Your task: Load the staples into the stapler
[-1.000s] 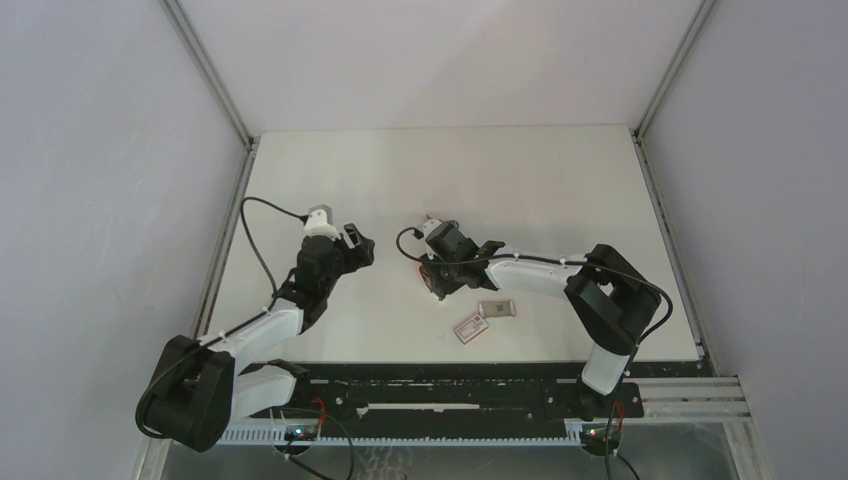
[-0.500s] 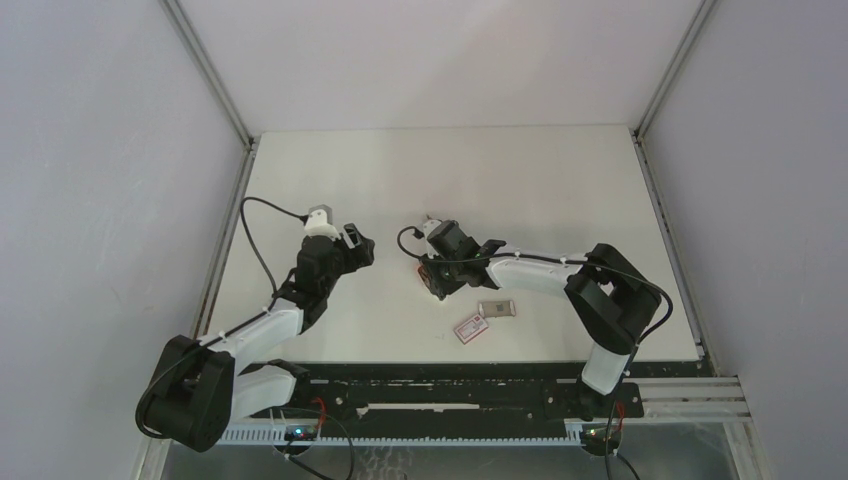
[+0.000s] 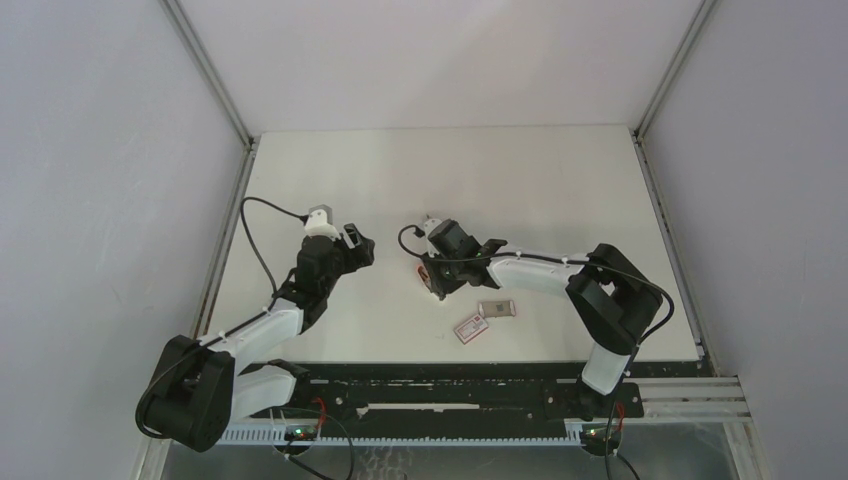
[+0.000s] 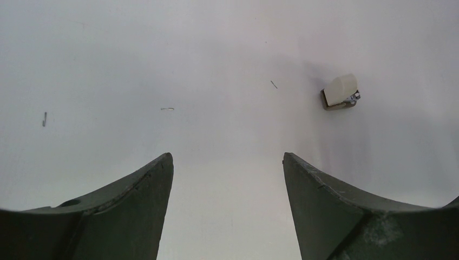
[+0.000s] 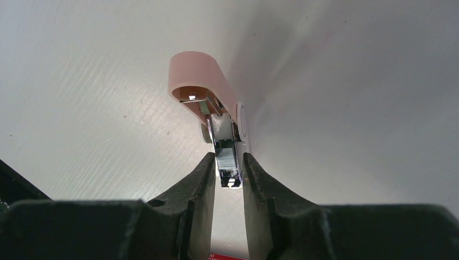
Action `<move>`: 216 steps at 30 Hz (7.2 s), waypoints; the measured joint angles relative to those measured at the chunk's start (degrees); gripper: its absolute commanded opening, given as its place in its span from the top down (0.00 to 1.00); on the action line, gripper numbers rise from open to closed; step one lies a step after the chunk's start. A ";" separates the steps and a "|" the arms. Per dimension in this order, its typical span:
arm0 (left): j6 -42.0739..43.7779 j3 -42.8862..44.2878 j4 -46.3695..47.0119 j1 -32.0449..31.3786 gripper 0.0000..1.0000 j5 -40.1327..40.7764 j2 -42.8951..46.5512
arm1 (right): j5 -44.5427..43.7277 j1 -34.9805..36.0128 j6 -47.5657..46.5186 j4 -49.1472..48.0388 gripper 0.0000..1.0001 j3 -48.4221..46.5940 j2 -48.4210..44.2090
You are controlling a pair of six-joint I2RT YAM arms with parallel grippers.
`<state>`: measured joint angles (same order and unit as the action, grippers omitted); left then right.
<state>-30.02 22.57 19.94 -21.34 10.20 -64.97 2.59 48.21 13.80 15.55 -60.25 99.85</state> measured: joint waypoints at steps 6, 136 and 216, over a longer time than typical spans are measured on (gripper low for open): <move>0.00 0.00 0.00 0.00 0.21 -0.02 0.00 | -0.22 -0.33 0.13 -0.02 0.78 0.00 0.00; -1.09 -1.25 -1.46 0.00 0.18 -1.73 10.12 | -16.06 -5.18 13.16 6.97 0.85 21.22 -18.25; -14.99 -2.12 28.74 -30.03 0.79 -30.42 15.13 | 39.95 -6.78 24.65 -37.51 0.84 21.53 -44.50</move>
<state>-45.01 20.45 48.69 -51.37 -20.23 -49.84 42.54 41.43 38.46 -21.96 -38.72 55.35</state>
